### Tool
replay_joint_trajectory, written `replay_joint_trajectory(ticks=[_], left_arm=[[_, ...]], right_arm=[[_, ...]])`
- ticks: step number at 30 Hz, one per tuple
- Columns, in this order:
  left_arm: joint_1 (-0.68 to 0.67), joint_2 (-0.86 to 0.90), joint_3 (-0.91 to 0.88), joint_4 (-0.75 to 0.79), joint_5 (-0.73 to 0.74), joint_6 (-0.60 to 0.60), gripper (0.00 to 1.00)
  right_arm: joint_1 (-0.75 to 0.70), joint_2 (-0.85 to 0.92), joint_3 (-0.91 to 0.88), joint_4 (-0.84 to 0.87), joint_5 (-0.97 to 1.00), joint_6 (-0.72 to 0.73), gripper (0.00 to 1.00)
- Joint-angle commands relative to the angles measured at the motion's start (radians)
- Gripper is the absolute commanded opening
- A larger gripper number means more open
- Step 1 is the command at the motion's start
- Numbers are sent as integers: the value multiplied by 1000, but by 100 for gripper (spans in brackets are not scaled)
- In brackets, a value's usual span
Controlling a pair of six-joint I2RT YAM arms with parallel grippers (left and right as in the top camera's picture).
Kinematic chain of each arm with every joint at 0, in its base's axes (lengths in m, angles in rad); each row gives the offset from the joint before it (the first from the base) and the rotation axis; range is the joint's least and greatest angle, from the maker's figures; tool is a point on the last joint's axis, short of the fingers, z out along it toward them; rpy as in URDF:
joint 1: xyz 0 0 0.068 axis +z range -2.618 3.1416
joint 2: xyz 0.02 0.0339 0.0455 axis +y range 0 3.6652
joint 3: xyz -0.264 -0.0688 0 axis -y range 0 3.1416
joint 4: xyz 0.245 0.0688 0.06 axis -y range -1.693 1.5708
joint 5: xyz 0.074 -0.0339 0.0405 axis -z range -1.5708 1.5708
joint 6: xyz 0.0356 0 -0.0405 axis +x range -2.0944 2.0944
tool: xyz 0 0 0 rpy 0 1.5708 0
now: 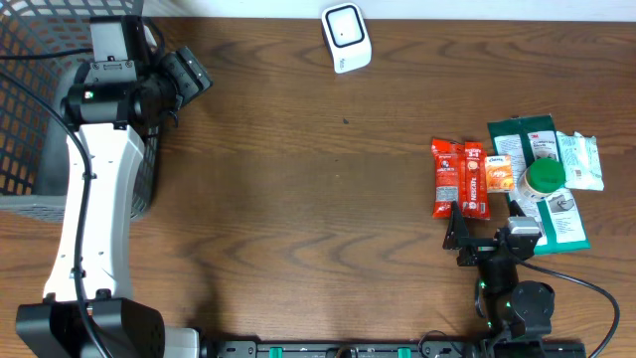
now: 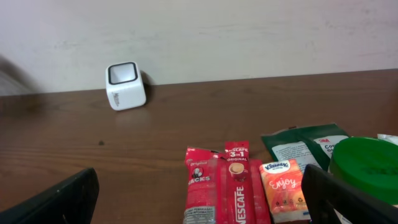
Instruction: Scan the item barcode
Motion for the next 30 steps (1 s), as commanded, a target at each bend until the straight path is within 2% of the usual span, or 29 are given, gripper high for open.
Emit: replay_joint_trajectory(ticks=[1, 7, 13, 21, 24, 30], left_arm=[[0, -4, 5, 0, -10, 10, 83], [0, -4, 5, -2, -10, 10, 83], [0, -95, 5, -3, -10, 10, 84], [0, -414, 5, -3, -10, 11, 83], [0, -563, 5, -26, -62, 73, 84], [0, -821, 5, -43, -65, 89, 83]], right_arm=[[-4, -6, -1, -5, -9, -18, 99], [-4, -6, -1, -5, -9, -18, 99], [-4, -6, -1, -5, -9, -18, 99], [-4, -6, -1, -5, -9, -18, 99], [-4, -6, -1, -5, -9, -18, 99], [-4, -6, -1, -5, -9, -18, 99]])
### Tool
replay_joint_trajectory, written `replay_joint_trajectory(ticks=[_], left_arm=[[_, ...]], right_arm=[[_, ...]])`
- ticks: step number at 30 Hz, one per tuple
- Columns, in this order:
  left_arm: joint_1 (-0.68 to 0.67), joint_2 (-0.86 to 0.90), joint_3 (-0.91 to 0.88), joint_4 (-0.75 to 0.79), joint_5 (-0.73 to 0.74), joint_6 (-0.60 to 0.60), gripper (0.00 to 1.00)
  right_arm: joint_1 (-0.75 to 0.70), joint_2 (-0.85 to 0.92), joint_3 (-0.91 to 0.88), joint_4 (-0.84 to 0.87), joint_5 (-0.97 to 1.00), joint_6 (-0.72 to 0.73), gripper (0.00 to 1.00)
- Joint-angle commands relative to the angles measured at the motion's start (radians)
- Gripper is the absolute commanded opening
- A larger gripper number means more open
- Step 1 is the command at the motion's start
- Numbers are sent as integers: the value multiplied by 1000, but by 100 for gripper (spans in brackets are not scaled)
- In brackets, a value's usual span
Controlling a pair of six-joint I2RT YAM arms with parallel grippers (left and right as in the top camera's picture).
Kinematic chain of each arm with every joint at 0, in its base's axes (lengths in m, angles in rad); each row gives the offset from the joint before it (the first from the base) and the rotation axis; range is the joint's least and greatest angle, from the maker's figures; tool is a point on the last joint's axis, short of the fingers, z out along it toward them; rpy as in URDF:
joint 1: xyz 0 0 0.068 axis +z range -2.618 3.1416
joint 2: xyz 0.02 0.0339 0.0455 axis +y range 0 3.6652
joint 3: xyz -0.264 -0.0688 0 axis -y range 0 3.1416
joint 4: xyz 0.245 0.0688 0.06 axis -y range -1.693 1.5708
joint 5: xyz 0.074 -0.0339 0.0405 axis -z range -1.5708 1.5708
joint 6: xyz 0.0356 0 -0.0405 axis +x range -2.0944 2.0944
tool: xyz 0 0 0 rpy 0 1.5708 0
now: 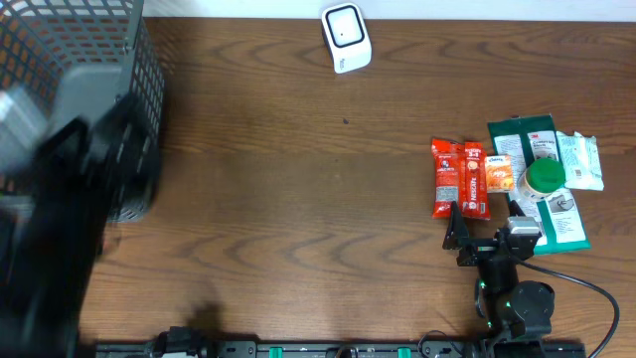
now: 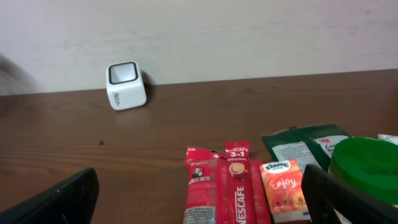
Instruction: Scan the item barcode
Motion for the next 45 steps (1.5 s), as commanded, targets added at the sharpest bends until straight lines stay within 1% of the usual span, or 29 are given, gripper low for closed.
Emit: replay_joint_trajectory(ticks=[1, 5, 7, 10, 17, 19, 21, 24, 27, 35, 38, 43, 45], left_arm=[[-3, -109, 5, -28, -21, 44, 83], [-4, -237, -8, -142, -22, 47, 83], [-4, -308, -32, -193, -47, 47, 84], [-4, -421, -85, -235, -78, 47, 83], [-5, -667, -278, -237, -125, 47, 84], [-5, -731, -362, -184, -125, 47, 84], [-5, -768, -430, -106, -125, 47, 83], [-7, -813, -544, 50, -125, 47, 83], [-21, -846, -674, 272, -121, 47, 84], [-61, -844, -983, 853, -98, 47, 83], [-74, -844, -1117, 1037, -98, 46, 83], [-76, -844, -1324, 1240, -99, 43, 83], [-76, -844, -1391, 1285, -99, 43, 83]], right_arm=[[-4, -6, -1, -5, -8, -17, 99], [-4, -6, -1, -5, -8, -17, 99], [-4, -6, -1, -5, -8, -17, 99], [-4, -6, -1, -5, -8, -17, 99], [-4, -6, -1, -5, -8, -17, 99], [-4, -6, -1, -5, -8, -17, 99], [-4, -6, -1, -5, -8, -17, 99], [-4, -6, -1, -5, -8, -17, 99], [-4, -6, -1, -5, -8, -17, 99], [-4, -6, -1, -5, -8, -17, 99], [-4, -6, -1, -5, -8, -17, 99], [-4, -6, -1, -5, -8, -17, 99], [-4, -6, -1, -5, -8, -17, 99]])
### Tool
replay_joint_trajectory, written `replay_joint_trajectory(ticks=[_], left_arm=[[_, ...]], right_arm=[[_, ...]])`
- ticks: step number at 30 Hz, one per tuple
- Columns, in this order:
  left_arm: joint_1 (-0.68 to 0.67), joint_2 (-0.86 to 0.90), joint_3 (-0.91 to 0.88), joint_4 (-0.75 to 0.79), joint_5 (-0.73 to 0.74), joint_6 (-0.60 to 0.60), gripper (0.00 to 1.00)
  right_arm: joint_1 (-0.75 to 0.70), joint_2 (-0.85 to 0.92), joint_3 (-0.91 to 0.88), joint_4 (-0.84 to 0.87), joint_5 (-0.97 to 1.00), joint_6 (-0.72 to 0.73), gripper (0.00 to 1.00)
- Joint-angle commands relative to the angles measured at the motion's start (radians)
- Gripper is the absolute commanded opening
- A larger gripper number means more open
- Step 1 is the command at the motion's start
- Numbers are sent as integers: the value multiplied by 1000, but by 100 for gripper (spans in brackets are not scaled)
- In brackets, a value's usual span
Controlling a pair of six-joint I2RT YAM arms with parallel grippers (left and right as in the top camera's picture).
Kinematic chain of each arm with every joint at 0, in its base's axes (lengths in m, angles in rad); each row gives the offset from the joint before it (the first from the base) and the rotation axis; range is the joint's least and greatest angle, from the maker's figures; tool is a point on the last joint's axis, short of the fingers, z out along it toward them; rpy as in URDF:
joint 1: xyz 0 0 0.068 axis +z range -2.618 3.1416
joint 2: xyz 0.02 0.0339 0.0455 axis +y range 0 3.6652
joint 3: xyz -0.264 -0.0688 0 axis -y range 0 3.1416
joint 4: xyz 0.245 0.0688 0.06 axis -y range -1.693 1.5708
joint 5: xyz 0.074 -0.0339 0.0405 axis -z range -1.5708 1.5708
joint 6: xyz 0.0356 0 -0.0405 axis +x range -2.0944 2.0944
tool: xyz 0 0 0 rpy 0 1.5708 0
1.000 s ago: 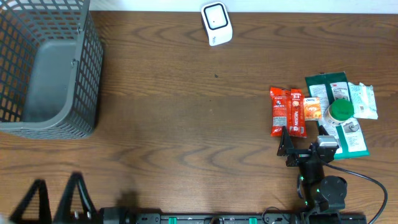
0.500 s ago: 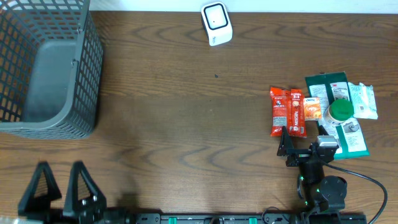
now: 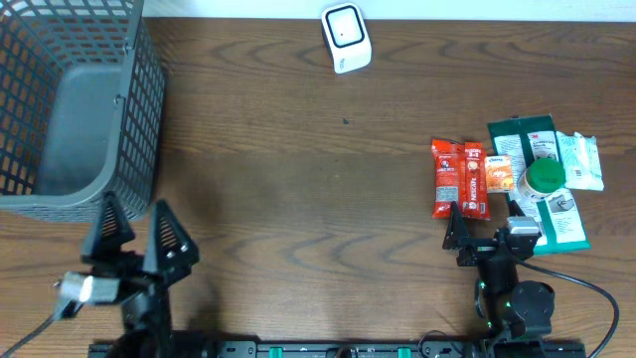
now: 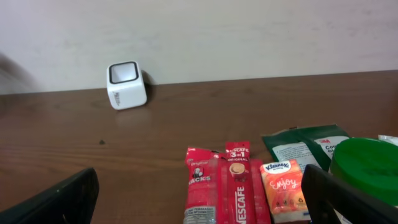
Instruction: Scan the item barcode
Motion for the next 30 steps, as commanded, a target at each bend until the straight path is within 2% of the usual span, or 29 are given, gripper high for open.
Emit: replay_joint_trajectory(ticks=[1, 9, 18, 21, 30], left_arm=[[-3, -9, -99, 55, 6, 10, 84], [-2, -9, -227, 45, 6, 10, 83], [15, -10, -226, -298, 6, 14, 83], [15, -10, -226, -383, 6, 53, 83], [14, -10, -226, -526, 23, 158, 83]], right_arm=[[-4, -6, -1, -4, -8, -13, 99], [-4, -6, -1, -4, -8, -13, 99], [-4, -6, -1, -4, -8, -13, 99], [-4, -6, -1, -4, -8, -13, 99], [-4, -6, -1, -4, -8, -13, 99]])
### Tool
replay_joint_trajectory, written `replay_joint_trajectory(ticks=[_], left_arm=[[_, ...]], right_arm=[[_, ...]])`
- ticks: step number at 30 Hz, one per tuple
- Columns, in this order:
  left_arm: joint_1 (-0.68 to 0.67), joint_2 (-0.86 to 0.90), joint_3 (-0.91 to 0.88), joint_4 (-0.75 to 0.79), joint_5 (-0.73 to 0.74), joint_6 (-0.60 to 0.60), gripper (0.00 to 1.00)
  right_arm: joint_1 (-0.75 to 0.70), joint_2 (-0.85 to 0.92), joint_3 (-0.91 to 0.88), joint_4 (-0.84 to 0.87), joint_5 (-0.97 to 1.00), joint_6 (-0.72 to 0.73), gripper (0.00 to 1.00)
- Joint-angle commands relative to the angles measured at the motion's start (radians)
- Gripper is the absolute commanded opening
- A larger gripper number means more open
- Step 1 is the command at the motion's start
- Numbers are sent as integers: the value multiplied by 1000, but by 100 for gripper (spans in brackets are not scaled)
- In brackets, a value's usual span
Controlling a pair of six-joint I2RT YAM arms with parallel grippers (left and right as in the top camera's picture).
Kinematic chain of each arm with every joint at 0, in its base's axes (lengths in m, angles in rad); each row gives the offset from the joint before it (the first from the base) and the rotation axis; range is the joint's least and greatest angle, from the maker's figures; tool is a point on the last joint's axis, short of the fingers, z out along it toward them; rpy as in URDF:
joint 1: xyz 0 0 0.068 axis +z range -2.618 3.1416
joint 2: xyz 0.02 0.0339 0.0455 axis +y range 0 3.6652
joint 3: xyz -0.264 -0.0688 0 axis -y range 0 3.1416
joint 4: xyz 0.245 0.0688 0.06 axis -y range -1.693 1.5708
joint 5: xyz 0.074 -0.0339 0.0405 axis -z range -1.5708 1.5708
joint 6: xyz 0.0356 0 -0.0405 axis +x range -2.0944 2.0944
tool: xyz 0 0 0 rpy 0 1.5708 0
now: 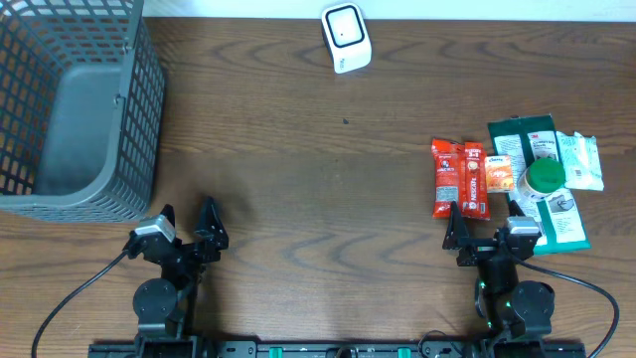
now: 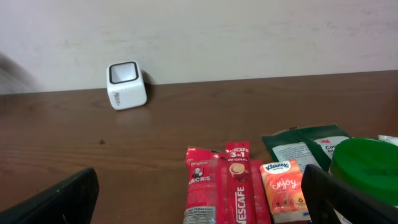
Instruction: Scan the item barcode
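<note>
The white barcode scanner (image 1: 345,37) stands at the table's far edge, and it also shows in the right wrist view (image 2: 126,84). A cluster of items lies at the right: a red Jack's packet (image 1: 444,179) (image 2: 201,186), a Nescafe stick (image 1: 474,180) (image 2: 238,183), an orange Kleenex pack (image 1: 499,173) (image 2: 285,186) and a green-lidded tub (image 1: 545,177) (image 2: 367,165). My right gripper (image 1: 485,227) (image 2: 199,208) stands open just in front of them, holding nothing. My left gripper (image 1: 185,227) is open at the front left, far from the items.
A grey mesh basket (image 1: 134,109) fills the far left corner. A green 3M pouch (image 1: 527,134) and a white packet (image 1: 581,159) lie behind and beside the tub. A wall rises behind the scanner.
The left arm has drawn in at the front left: its open gripper was large and high in the overhead view, and now it sits small and low by the base. The right arm has not moved.
The left arm first reached out over the basket at the far left. Then it showed as a blur along the left side, then near the front edge, and now it is folded at its base. The right gripper and the items stayed still throughout.
</note>
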Motion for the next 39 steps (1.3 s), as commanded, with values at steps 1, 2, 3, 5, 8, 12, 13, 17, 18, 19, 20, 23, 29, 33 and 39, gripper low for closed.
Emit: replay_joint_trajectory(ticks=[1, 2, 3, 5, 8, 12, 13, 17, 18, 19, 20, 23, 29, 33, 39], left_arm=[[3, -8, -2, -62, 27, 108, 84], [3, -8, -2, -59, 39, 145, 83], [3, -8, -2, -59, 48, 172, 84], [3, -8, -2, -59, 49, 208, 84], [3, -8, -2, -59, 47, 227, 84], [3, -8, -2, -59, 47, 226, 83], [3, -8, -2, -59, 47, 226, 83], [3, -8, -2, -59, 47, 226, 83], [3, -7, -2, -59, 47, 226, 83], [3, -6, -2, -59, 47, 226, 83], [3, -6, -2, -59, 47, 226, 84], [3, -6, -2, -59, 47, 226, 83], [3, -6, -2, -59, 47, 226, 83], [3, -6, -2, -59, 47, 226, 84], [3, -6, -2, -59, 47, 226, 83]], right_arm=[[-4, -6, -1, -4, -8, -13, 99], [-4, -6, -1, -4, -8, -13, 99], [-4, -6, -1, -4, -8, -13, 99], [-4, -6, -1, -4, -8, -13, 99], [-4, -6, -1, -4, -8, -13, 99], [-4, -6, -1, -4, -8, -13, 99], [-4, -6, -1, -4, -8, -13, 99], [-4, -6, -1, -4, -8, -13, 99], [-4, -6, -1, -4, -8, -13, 99], [-4, -6, -1, -4, -8, -13, 99], [-4, -6, -1, -4, -8, -13, 99], [-4, -6, -1, -4, -8, -13, 99], [-4, -6, -1, -4, -8, -13, 99], [-4, -6, -1, -4, -8, -13, 99], [-4, -6, -1, -4, -8, -13, 99]])
